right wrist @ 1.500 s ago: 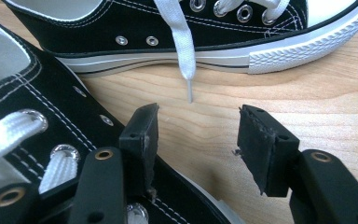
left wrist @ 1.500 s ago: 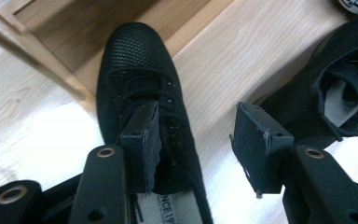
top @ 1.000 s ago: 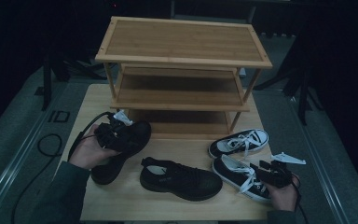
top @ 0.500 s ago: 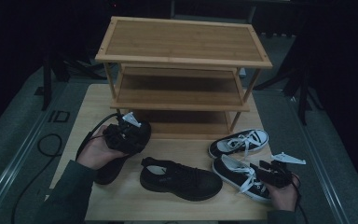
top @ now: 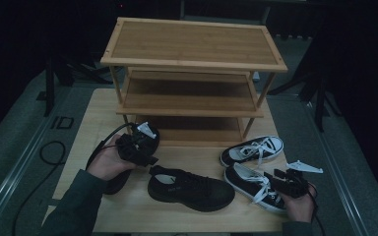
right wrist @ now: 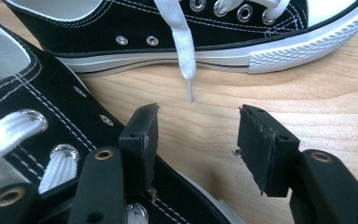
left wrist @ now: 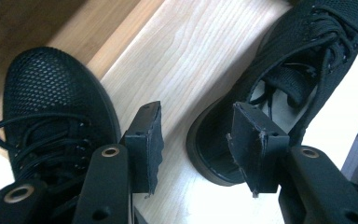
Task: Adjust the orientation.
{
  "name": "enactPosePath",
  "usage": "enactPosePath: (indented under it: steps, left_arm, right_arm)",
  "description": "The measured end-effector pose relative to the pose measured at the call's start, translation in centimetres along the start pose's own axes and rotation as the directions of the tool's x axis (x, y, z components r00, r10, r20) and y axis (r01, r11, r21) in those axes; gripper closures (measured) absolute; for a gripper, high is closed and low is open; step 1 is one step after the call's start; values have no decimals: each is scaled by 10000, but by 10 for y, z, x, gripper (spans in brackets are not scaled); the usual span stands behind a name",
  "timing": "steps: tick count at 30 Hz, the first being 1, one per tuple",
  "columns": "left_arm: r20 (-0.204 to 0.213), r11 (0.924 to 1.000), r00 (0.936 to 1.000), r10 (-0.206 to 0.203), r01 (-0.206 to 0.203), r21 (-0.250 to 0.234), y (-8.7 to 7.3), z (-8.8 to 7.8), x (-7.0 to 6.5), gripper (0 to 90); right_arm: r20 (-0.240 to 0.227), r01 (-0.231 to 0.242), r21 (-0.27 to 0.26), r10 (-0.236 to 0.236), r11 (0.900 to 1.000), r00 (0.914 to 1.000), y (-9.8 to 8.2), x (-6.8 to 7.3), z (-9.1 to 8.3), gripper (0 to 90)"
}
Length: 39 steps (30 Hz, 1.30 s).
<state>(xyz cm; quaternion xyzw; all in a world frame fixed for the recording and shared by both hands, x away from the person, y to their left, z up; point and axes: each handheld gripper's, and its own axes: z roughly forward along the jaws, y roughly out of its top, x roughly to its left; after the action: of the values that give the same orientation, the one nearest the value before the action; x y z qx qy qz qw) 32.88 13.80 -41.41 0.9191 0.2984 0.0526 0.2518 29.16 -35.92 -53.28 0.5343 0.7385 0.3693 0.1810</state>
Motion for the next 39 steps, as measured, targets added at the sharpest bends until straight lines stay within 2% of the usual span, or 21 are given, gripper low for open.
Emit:
enactPosePath:
  steps: [12,25,31,39]
  left_arm:
    - [228,9997,9995,229,-232,122,5,6,-7,537]
    - [522,9952,9970,565,-605,774,10,24,-16,574]
    - [615,9898,9958,684,-755,1211,11,32,-17,614]
    - [737,9883,9948,709,-800,1299,13,38,-19,642]
  right_arm:
    - [-6,-29,17,29,10000,10000,0,0,0,475]
    - [-18,-37,26,38,10000,10000,0,0,0,474]
    - [-14,-26,25,26,10000,10000,0,0,0,474]
    - [-15,-24,28,24,10000,10000,0,0,0,474]
